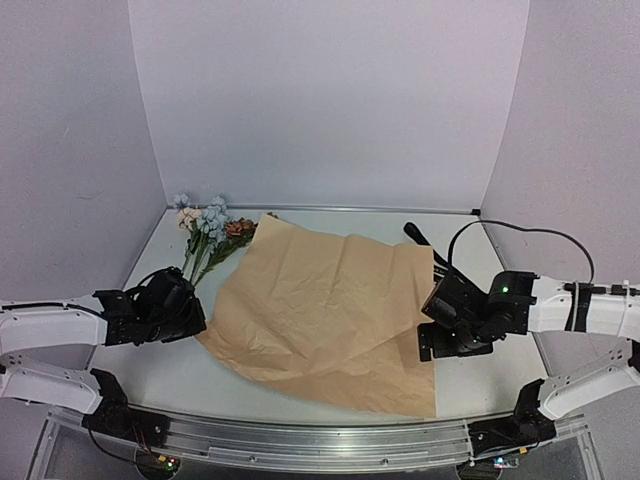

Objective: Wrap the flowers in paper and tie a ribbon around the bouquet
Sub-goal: Adjust the flattened wrapping paper at the center of the board.

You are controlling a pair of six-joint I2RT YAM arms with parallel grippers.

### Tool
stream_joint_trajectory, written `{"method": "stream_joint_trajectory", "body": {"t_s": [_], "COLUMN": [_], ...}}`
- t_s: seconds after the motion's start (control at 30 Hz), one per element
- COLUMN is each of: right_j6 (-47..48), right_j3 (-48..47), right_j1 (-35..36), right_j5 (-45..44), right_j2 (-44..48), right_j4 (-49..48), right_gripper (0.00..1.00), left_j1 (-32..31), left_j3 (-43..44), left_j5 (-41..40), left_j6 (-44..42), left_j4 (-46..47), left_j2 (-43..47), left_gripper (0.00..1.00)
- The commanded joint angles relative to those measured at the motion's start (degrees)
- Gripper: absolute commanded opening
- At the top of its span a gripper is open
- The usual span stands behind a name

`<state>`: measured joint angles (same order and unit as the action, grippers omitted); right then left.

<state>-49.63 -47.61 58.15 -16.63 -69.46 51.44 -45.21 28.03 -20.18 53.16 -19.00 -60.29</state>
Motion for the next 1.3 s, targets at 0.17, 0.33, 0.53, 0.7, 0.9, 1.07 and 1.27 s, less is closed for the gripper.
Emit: {"method": "stream_joint_trajectory", "body": {"t_s": [0.17,0.33,0.53,0.7,0.9,1.07,1.27], "right_j6": [1.18,-2.55,-5.07,-10.14,-14.58,-13.29,-6.23], "right_j3": [5.81,5.79,11.34,13.68,15.47,17.60,16.14], "right_j1": [-10.23,-10.49,-14.48,-20.07,-20.53,-20.51,-17.90], "right_j5": [21.67,21.97,21.63,30.70,31.93,28.66,17.80], "right_j2": [-9.21,-12.86,-10.29,-13.26,-12.69,-6.37,8.47], "right_j4": [-25.80,-26.79,-29.44,-40.24,-45.53,-42.87,-26.37], "right_gripper": [0.92,0.91,0.98,0.88,0.57,0.06,0.00], "left_j1": [7.14,8.82,8.82,8.82,8.82,8.51,6.03], "left_j3": [8.12,11.13,12.91,11.91,12.18,14.35,25.80], "left_j5": [3.18,7.44,9.09,9.36,11.41,18.05,18.67], "left_j6": [-10.41,-11.50,-9.77,-9.30,-8.97,-10.96,-16.56], "left_j4": [5.58,7.83,3.18,2.16,2.65,6.21,4.88], "left_j2": [-9.77,-11.02,-10.61,-9.51,-9.02,-9.68,-16.65], "left_gripper": [0.00,0.00,0.00,0.00,0.00,0.00,0.00]}}
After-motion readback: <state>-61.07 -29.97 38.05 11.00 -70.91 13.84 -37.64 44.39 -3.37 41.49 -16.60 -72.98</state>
